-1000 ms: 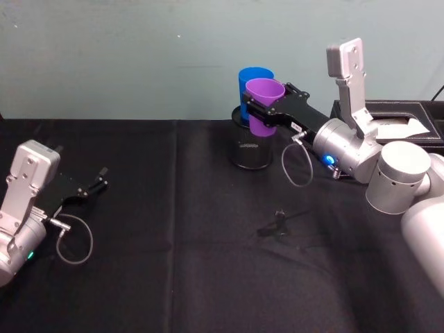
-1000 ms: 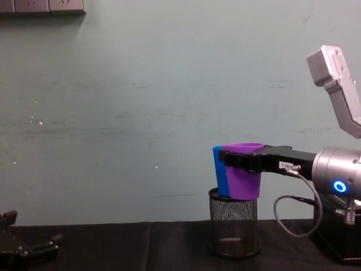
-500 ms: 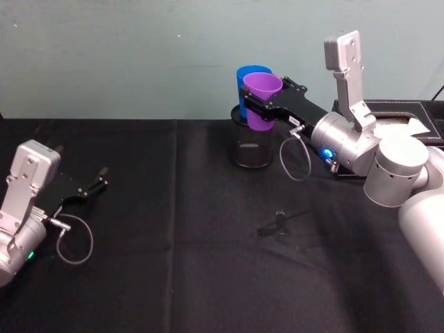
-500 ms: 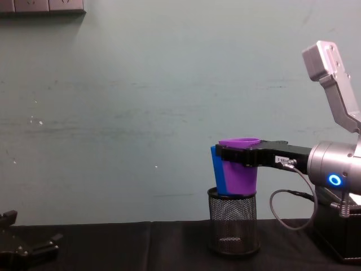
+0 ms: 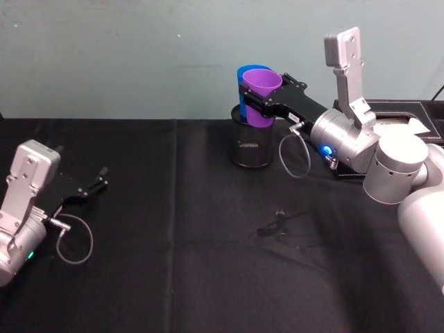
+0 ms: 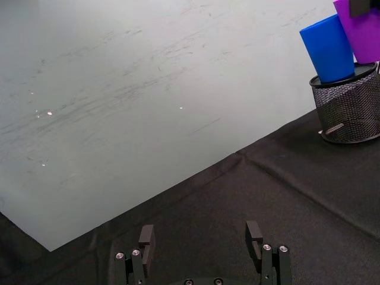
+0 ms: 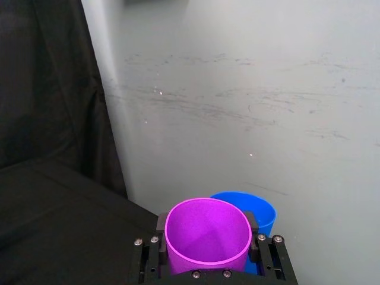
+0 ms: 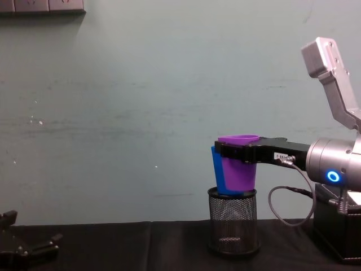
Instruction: Pick up one cup with a gripper and tap it against the other cup.
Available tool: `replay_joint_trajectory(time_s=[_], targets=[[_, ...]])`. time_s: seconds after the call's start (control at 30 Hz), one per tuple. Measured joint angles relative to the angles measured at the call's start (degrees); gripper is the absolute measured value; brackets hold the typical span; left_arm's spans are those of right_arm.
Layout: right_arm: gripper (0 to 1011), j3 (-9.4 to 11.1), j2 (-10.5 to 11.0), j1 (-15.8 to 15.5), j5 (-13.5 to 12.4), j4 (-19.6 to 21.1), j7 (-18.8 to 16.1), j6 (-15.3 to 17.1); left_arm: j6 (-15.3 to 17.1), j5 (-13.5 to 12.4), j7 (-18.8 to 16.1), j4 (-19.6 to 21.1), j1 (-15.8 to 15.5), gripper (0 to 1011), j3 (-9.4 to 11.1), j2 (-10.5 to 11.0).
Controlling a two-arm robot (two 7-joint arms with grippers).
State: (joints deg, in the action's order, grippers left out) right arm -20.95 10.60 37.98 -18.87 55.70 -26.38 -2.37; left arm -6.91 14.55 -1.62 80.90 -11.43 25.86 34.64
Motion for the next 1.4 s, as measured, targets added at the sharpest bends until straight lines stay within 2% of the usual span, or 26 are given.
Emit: replay_joint_trajectory(time_s=[1.4], targets=[[736, -0.1, 0.08, -0.05, -0.03, 0.11, 0.09, 0.11, 0.0, 0.0, 0.0, 0.0, 0.0, 1000, 0.0, 0.0]])
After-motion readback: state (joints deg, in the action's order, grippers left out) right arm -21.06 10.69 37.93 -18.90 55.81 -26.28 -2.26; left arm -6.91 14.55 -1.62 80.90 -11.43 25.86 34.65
